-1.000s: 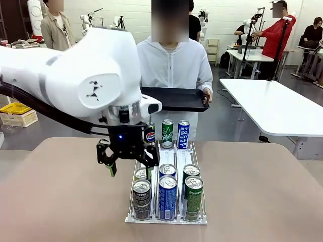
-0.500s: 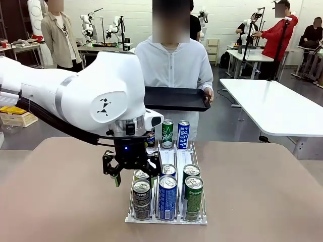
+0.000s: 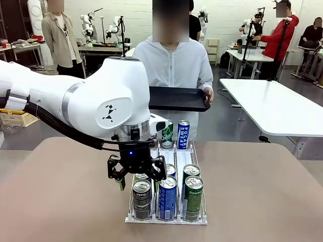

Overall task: Retrieve and hand over the desired beverage to the person.
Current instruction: Pick up a can of the same type that the person held from the Automatic Can Dispenser.

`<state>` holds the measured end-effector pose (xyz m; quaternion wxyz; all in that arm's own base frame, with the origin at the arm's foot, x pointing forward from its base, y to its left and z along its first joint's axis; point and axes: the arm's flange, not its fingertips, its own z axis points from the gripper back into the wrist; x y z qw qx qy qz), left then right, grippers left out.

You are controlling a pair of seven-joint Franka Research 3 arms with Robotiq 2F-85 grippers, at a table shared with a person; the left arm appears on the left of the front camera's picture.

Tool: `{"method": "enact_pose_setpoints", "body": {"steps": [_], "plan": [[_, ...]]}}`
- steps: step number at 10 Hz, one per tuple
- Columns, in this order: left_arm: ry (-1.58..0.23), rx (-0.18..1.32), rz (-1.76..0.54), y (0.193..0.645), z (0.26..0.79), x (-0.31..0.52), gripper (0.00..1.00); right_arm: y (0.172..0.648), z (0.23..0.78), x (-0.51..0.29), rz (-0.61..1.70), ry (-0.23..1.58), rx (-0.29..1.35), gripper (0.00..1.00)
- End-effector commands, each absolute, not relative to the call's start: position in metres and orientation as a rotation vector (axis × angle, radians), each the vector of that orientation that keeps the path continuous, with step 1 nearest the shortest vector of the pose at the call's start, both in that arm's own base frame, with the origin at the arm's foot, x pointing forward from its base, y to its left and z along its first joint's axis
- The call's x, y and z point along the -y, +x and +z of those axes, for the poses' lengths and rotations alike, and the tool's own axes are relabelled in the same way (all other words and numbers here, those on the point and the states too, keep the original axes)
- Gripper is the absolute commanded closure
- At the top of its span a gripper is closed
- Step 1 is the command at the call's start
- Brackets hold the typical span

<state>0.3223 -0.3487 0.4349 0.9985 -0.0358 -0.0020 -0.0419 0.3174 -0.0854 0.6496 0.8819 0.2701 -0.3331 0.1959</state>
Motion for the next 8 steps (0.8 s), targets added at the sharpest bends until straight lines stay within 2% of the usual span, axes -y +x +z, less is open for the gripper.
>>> {"method": "enact_pose_setpoints", "body": {"steps": [1, 8], "plan": [[-0.063, 0.055, -0.043, 0.324, 0.427, 0.348, 0.0, 0.32, 0.649, 0.086, 0.421, 0.592, 0.703, 0.0], [-0.033, 0.05, -0.05, 0.33, 0.413, 0.348, 0.0, 0.32, 0.649, 0.086, 0.421, 0.592, 0.703, 0.0]]}}
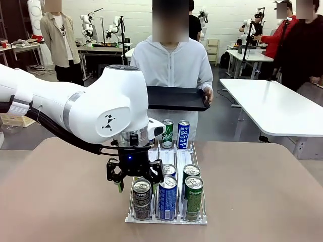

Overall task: Retrieve and hand over the desired beverage to the person.
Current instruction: Pick up a can of the same type that the person held from the Automatic Can Dispenser.

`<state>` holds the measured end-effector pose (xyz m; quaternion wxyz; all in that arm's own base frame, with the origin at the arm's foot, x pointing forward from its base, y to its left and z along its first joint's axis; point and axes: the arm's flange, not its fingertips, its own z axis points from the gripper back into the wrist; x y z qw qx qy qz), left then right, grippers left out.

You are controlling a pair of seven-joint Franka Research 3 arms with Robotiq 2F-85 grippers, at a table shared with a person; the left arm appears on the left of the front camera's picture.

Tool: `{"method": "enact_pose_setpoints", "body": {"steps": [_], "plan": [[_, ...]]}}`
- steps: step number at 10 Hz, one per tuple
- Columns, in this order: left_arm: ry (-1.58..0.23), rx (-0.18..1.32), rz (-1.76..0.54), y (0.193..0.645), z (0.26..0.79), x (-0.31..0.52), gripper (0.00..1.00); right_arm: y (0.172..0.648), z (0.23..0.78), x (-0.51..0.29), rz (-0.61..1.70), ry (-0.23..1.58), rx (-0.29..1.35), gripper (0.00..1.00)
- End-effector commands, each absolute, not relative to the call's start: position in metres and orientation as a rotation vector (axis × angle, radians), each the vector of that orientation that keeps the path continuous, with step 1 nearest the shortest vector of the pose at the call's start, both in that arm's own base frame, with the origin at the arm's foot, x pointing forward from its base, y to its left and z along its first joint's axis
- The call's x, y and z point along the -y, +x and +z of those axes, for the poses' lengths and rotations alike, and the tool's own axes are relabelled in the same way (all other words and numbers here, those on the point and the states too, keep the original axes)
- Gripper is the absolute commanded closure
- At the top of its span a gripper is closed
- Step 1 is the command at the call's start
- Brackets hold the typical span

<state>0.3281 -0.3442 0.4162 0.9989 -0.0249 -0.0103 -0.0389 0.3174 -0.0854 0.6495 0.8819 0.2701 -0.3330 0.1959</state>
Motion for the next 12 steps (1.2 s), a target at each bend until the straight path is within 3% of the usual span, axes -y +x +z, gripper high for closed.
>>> {"method": "enact_pose_setpoints", "body": {"steps": [1, 8, 12], "plan": [[-0.031, 0.054, -0.048, 0.3309, 0.4118, 0.3479, 0.0, 0.3198, 0.6493, 0.0863, 0.421, 0.592, 0.703, 0.0], [-0.014, 0.104, -0.023, 0.3343, 0.4067, 0.3478, 0.0, 0.3198, 0.6493, 0.0863, 0.421, 0.592, 0.703, 0.0], [-0.038, 0.059, 0.001, 0.3356, 0.4047, 0.3496, 0.0, 0.3198, 0.6493, 0.0863, 0.421, 0.592, 0.703, 0.0]]}}
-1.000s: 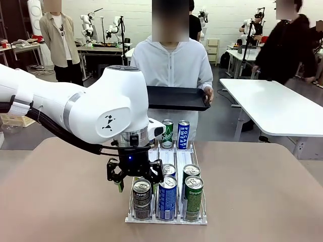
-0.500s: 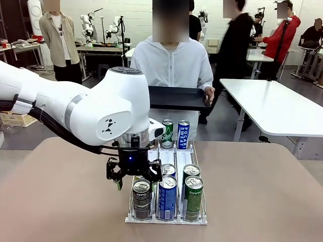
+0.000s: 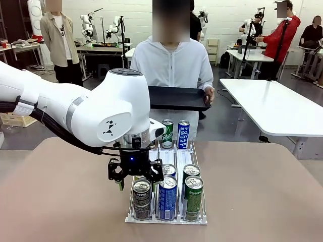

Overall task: Retrieve and hand over the desired beverage to the person.
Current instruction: Pick up a can of the same type that the person held from the Automatic Can Dispenser.

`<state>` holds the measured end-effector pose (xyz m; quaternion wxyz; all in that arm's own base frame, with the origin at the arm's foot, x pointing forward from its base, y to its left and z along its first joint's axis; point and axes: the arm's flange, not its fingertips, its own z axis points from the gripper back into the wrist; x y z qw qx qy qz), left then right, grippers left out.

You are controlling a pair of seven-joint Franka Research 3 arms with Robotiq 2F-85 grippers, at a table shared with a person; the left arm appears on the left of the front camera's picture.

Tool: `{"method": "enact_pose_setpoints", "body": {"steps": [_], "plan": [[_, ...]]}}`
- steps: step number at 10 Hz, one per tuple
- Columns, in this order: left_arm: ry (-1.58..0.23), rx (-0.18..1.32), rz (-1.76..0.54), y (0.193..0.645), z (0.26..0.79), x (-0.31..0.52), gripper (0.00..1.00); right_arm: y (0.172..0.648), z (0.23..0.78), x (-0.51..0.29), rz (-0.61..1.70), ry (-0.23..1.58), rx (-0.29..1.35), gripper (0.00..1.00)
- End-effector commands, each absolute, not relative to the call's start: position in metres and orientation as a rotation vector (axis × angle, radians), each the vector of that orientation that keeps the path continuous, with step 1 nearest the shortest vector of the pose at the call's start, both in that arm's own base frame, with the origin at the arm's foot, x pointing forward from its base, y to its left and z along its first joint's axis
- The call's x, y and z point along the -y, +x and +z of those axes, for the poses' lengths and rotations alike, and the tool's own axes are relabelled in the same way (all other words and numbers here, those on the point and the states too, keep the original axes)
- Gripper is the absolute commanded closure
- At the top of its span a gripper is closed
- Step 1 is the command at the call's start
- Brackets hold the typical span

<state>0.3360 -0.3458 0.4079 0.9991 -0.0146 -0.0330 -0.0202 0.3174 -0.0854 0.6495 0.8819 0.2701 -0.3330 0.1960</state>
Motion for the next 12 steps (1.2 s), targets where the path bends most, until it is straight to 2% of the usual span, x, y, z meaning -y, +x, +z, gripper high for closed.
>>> {"method": "enact_pose_setpoints", "body": {"steps": [1, 3, 4, 5, 6, 7, 8, 12], "plan": [[-0.04, 0.057, 0.001, 0.3356, 0.4046, 0.3496, 0.0, 0.3198, 0.6493, 0.0863, 0.421, 0.592, 0.703, 0.0], [-0.052, 0.084, -0.019, 0.3355, 0.4051, 0.349, 0.0, 0.3198, 0.6493, 0.0863, 0.421, 0.592, 0.703, 0.0], [-0.053, 0.09, -0.03, 0.3351, 0.4057, 0.3489, 0.58, 0.3198, 0.6493, 0.0863, 0.421, 0.592, 0.703, 0.0], [-0.058, 0.087, -0.027, 0.335, 0.4059, 0.3486, 0.58, 0.3198, 0.6493, 0.0863, 0.421, 0.592, 0.703, 0.0], [-0.059, 0.086, -0.027, 0.3352, 0.4058, 0.3483, 1.0, 0.3198, 0.6493, 0.0863, 0.421, 0.592, 0.703, 0.0], [-0.059, 0.082, -0.029, 0.3354, 0.406, 0.3484, 0.62, 0.3198, 0.6493, 0.0863, 0.421, 0.592, 0.703, 0.0], [-0.06, 0.083, -0.03, 0.335, 0.4057, 0.3484, 1.0, 0.3198, 0.6493, 0.0863, 0.421, 0.592, 0.703, 0.0], [-0.063, 0.081, -0.04, 0.3339, 0.4068, 0.348, 1.0, 0.3198, 0.6493, 0.0863, 0.421, 0.592, 0.703, 0.0]]}}
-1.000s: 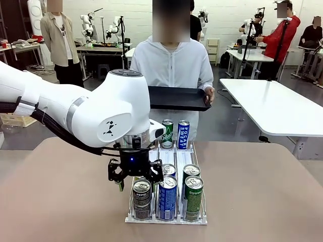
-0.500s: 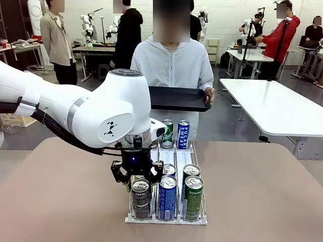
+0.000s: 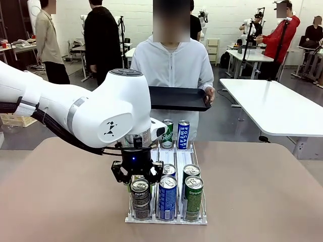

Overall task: Retrieve and hand over the desired beverage to the person.
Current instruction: Pick up a can of the same type that the person held from the Automatic Can Dispenser.

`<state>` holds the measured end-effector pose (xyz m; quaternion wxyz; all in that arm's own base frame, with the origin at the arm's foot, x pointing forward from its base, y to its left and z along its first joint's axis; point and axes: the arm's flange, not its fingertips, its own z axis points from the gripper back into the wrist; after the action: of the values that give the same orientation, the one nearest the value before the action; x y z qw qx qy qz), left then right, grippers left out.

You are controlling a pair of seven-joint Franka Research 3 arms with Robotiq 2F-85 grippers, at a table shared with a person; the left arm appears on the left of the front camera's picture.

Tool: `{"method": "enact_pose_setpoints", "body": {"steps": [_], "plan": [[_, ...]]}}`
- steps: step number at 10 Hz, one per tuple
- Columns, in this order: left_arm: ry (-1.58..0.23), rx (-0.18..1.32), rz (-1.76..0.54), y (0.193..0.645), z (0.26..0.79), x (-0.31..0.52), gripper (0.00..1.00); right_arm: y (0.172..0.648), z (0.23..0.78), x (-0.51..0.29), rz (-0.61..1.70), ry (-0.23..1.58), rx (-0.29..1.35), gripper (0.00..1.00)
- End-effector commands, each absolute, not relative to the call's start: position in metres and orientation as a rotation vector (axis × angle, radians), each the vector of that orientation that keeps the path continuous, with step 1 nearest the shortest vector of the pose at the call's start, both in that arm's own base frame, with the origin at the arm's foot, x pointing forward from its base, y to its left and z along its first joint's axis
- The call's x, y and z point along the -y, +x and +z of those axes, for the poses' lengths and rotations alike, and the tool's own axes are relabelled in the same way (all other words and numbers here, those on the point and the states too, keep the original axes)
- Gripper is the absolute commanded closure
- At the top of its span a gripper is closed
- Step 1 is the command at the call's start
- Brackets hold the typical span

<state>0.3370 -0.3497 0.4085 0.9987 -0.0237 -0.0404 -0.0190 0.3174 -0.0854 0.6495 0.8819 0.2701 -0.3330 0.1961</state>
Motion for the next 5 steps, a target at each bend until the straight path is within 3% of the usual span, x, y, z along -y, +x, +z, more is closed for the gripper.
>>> {"method": "enact_pose_setpoints", "body": {"steps": [1, 2, 5], "plan": [[-0.059, 0.059, -0.06, 0.333, 0.411, 0.348, 1.0, 0.32, 0.649, 0.086, 0.421, 0.592, 0.703, 0.0], [-0.039, 0.013, -0.062, 0.33, 0.426, 0.348, 1.0, 0.32, 0.649, 0.086, 0.421, 0.592, 0.703, 0.0], [-0.124, 0.132, -0.11, 0.308, 0.535, 0.334, 1.0, 0.32, 0.649, 0.086, 0.421, 0.592, 0.703, 0.0]]}}
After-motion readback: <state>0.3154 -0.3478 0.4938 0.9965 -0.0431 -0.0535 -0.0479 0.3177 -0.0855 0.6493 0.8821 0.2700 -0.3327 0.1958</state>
